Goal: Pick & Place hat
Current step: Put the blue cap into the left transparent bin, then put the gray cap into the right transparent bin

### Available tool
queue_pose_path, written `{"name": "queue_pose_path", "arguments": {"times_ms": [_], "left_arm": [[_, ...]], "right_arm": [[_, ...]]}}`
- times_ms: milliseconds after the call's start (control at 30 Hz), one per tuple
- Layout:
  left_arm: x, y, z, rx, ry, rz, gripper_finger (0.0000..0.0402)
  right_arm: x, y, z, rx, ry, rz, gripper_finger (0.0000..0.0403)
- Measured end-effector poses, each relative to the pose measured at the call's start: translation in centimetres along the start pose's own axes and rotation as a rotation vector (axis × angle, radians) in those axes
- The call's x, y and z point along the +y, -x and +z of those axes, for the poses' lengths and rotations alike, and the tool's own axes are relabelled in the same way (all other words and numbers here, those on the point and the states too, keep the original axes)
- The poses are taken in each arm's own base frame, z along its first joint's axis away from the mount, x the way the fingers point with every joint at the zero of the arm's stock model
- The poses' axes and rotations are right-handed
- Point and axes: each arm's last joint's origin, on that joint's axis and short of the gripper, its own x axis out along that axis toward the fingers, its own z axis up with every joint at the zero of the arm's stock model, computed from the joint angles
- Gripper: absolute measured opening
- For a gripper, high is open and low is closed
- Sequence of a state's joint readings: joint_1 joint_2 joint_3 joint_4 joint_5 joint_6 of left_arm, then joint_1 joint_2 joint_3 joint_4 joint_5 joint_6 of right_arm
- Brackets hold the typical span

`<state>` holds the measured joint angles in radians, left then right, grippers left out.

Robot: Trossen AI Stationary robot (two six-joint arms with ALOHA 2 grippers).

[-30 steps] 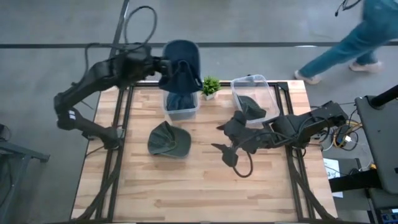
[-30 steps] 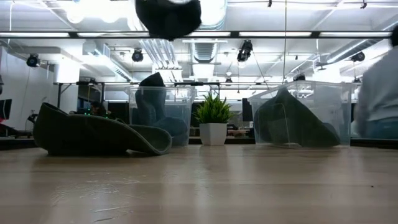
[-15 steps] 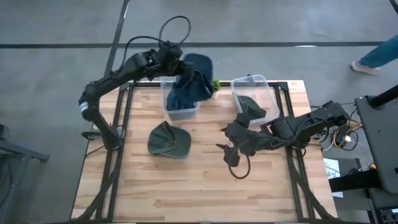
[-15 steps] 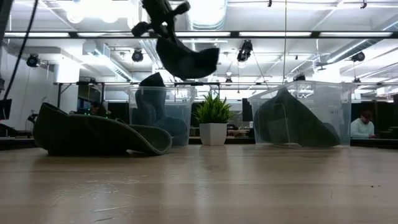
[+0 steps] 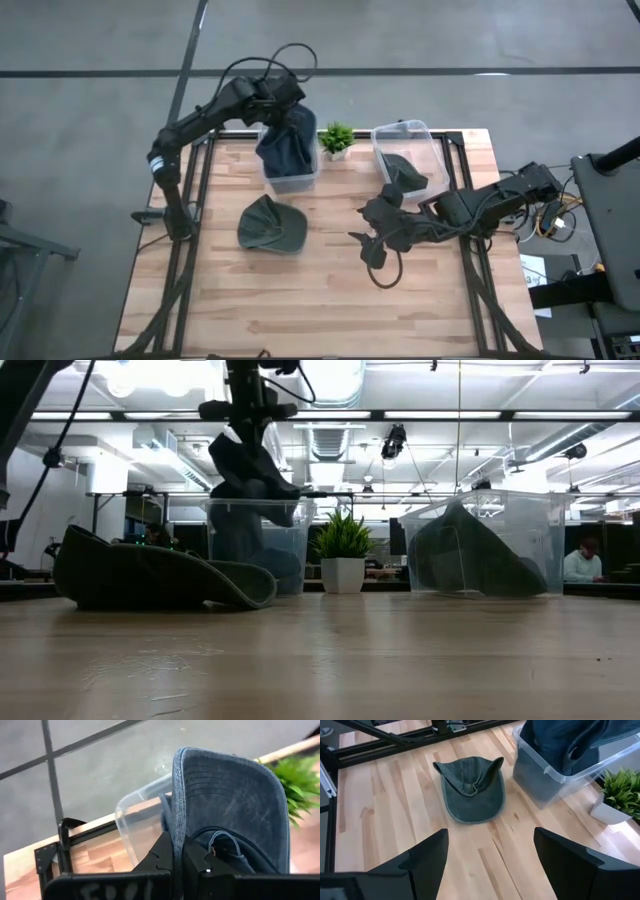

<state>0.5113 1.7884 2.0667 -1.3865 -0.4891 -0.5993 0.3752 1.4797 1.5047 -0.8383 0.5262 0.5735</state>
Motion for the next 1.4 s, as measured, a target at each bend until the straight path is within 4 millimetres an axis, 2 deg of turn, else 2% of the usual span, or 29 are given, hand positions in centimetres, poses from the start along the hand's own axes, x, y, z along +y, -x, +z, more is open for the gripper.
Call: {"name": "queue_pose_path", "arguments": {"times_ms": [167, 467, 733, 900, 1033, 1167, 1400], "left_arm": [[-0.2, -1.9, 0.6, 0.018, 0.04, 0.0, 0.0006], [-1.9, -5.0, 0.2, 0.139, 0.006, -0.032, 0.002], [-2.5, -6.1, 0.0, 0.175, 0.083, -0.027, 0.0025], [-2.1, -5.0, 0.0, 0.182, -0.018, -0.07, 0.0041], [-1.6, -4.3, 0.0, 0.164, -0.034, -0.059, 0.0082], [-1.1, -3.5, -0.2, 0.137, -0.037, 0.025, 0.0124], [0.4, 1.1, -0.2, 0.024, -0.059, 0.018, 0.0146]], "right_arm": [[0.0, 0.0, 0.0, -0.001, 0.0, 0.001, 0.0287], [0.0, 0.0, 0.0, 0.0, 0.0, 0.001, 0.0287], [0.0, 0.0, 0.0, 0.001, 0.02, 0.0, 0.0288], [-0.1, 0.1, 0.0, -0.001, 0.03, 0.001, 0.0283], [-0.2, 0.4, 0.1, -0.009, 0.05, 0.006, 0.0285], [-0.4, 0.8, 0.2, -0.017, 0.046, 0.01, 0.0288], [-0.6, 0.9, 0.0, -0.015, 0.051, 0.008, 0.0287]]}}
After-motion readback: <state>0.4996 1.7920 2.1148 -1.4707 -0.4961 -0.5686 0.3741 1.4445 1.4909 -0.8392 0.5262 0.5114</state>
